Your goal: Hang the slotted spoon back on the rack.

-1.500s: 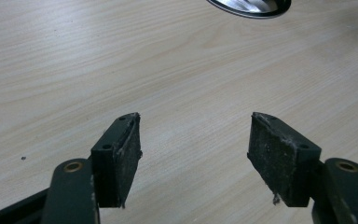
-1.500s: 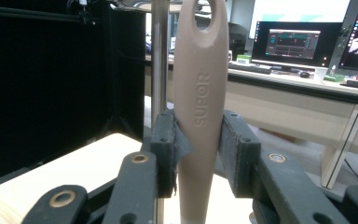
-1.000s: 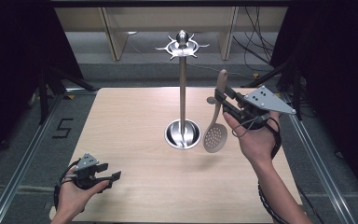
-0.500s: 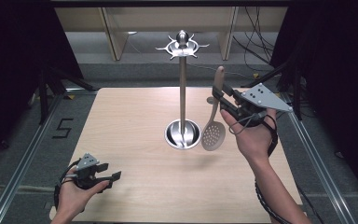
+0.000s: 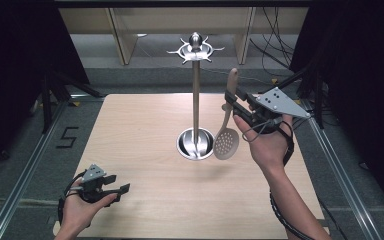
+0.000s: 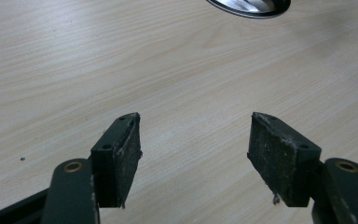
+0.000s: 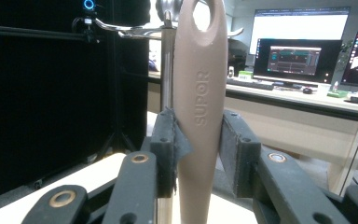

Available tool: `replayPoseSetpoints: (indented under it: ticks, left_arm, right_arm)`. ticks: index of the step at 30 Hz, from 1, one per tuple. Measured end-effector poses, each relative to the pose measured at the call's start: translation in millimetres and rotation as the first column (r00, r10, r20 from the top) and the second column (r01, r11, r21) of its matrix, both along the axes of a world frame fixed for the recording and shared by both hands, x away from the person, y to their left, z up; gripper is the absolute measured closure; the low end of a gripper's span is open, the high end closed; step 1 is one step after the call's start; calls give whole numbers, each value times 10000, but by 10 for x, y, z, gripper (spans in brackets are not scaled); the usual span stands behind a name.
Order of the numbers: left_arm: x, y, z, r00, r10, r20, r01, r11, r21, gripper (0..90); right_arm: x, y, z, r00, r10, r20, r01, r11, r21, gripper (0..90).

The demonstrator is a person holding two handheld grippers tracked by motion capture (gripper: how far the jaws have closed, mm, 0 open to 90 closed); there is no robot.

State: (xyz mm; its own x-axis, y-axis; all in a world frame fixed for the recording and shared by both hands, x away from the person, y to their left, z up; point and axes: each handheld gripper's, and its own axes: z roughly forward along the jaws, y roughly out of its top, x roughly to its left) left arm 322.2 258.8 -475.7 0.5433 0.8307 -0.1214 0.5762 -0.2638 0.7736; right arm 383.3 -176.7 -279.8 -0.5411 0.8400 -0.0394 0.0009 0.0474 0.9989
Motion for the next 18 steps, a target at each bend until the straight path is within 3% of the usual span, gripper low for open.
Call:
replayPoseSetpoints:
  ticks: [2, 4, 8, 16, 18]
  left_arm:
    - [-5, -16, -3, 9999, 154, -9, -154, 9997, -186, 334]
    - [1, 15, 9, 9999, -128, -43, 129, 9998, 182, 334]
    - [-1, 6, 6, 10000, -15, -31, 15, 10000, 24, 334]
    - [2, 19, 10, 9999, -145, -39, 145, 9998, 150, 334]
    - [-3, -11, -3, 9999, 123, 5, -123, 9997, -210, 334]
  right_arm:
    - [15, 14, 5, 10000, 18, 58, -18, 10000, -72, 693]
    - [37, 37, 8, 9999, 94, 75, -93, 9999, -122, 693]
    - [67, 91, 15, 9999, 132, -25, -132, 9999, -64, 693]
    - [139, 159, 36, 9998, 195, 1, -195, 9996, -199, 693]
    - [154, 181, 39, 9998, 216, -49, -216, 9997, -114, 692]
